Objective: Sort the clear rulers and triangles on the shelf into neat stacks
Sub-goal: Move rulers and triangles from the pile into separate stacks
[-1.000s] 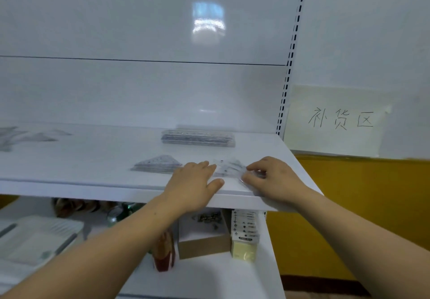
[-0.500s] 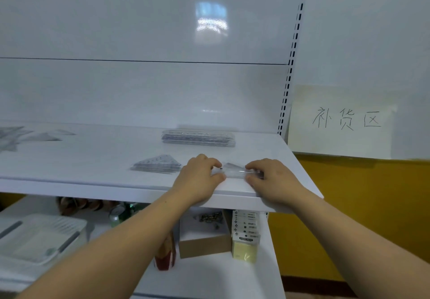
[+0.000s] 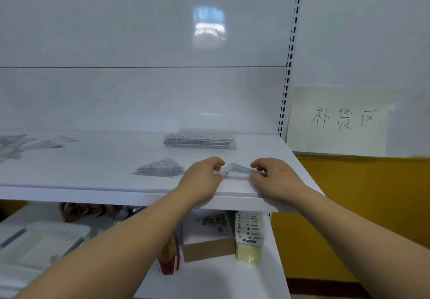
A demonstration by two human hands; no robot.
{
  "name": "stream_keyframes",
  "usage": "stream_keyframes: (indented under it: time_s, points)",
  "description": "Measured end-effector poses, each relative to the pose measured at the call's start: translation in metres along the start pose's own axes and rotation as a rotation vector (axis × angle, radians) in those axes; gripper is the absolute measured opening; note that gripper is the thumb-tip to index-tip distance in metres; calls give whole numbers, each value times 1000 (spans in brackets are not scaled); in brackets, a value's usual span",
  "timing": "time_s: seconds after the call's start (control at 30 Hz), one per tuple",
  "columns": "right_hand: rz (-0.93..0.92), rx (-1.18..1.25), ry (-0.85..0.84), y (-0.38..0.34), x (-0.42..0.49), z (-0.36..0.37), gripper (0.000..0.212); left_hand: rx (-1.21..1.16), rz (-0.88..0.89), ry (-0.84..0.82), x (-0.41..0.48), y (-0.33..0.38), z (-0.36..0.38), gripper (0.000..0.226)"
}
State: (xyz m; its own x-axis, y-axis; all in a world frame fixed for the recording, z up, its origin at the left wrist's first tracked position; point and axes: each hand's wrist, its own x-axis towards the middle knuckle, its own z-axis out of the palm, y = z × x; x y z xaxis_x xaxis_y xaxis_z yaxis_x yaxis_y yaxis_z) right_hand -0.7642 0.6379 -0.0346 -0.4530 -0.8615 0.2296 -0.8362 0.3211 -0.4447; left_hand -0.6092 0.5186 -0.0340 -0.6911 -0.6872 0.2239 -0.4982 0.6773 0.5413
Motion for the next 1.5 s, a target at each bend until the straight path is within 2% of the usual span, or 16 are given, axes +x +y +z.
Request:
stream_keyframes:
  time_s: [0.17, 0.33, 0.67, 0.83, 1.0, 1.13, 1.27, 1.37, 1.5]
  points:
    - [51, -152, -48, -33, 21, -15, 52, 179, 137, -24, 3, -4, -39, 45]
    - [14, -230, -114, -110, 56, -3, 60, 322, 107, -77, -8, -66, -104, 55]
    - [-197, -188, -269, -332, 118, 125, 64, 466, -225, -53, -81, -292, -253, 70]
    - [-290, -187, -353, -425, 142, 188, 66, 543, -376, -42, -111, -380, -315, 70]
    - [-321, -179, -408, -487, 177, 238, 73, 502, -510, 31, -119, -451, -361, 68]
    - [-300, -211, -452, -524, 212, 280, 95, 501, -577, 106, -102, -499, -388, 70]
    - [-336, -263, -496, -554, 257, 316, 103, 487, -713, 77, -70, -543, -410, 78]
    - [-371, -265, -490, -576, 289, 335, 101, 495, -676, -45, -47, -565, -426, 65]
    - [-422, -211, -429, -601, 319, 354, 89, 430, -523, -43, -24, -580, -440, 47]
